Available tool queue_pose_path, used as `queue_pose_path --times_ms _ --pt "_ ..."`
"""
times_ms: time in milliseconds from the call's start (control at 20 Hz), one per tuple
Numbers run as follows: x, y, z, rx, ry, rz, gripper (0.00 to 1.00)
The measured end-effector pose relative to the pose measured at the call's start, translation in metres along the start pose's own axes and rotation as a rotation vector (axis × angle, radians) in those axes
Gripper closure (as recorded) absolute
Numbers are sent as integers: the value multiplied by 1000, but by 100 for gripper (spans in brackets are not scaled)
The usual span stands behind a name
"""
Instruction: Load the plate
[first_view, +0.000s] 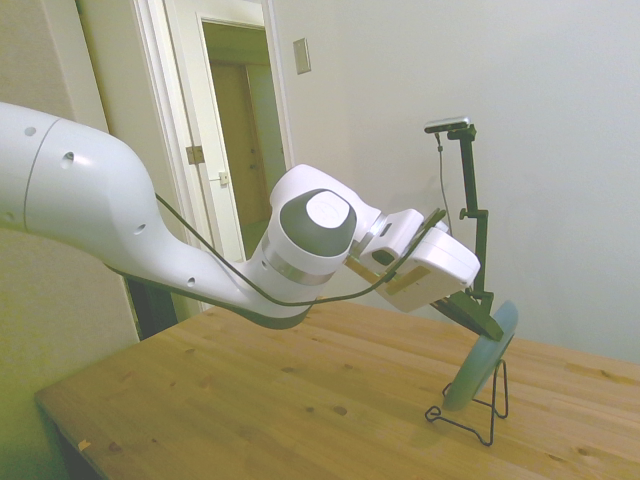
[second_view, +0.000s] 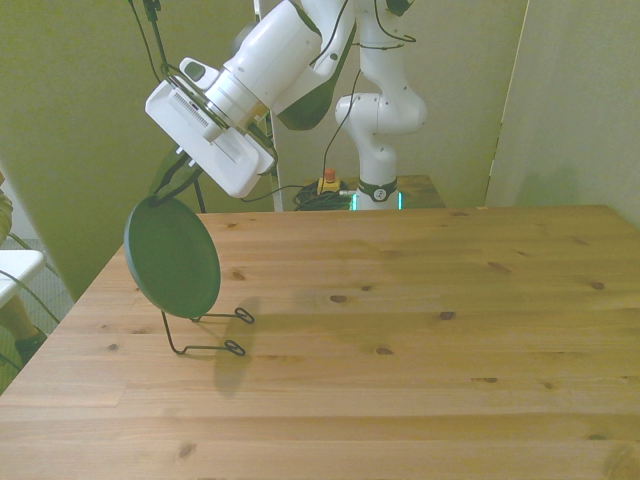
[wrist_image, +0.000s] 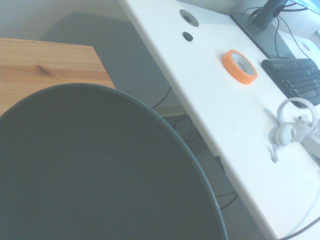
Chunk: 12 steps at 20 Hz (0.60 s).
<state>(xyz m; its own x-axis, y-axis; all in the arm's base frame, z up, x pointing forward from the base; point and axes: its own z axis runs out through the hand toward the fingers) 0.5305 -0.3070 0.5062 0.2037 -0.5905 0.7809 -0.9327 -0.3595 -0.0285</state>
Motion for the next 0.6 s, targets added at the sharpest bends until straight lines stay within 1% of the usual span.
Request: queue_pose_path --times_ms 200,400,600 --pt "-5 -20 0 13 8 -11 100" --pt "-16 -39 0 -3 32 -37 100" --pt "-29 -55 -11 -13 66 -62 100"
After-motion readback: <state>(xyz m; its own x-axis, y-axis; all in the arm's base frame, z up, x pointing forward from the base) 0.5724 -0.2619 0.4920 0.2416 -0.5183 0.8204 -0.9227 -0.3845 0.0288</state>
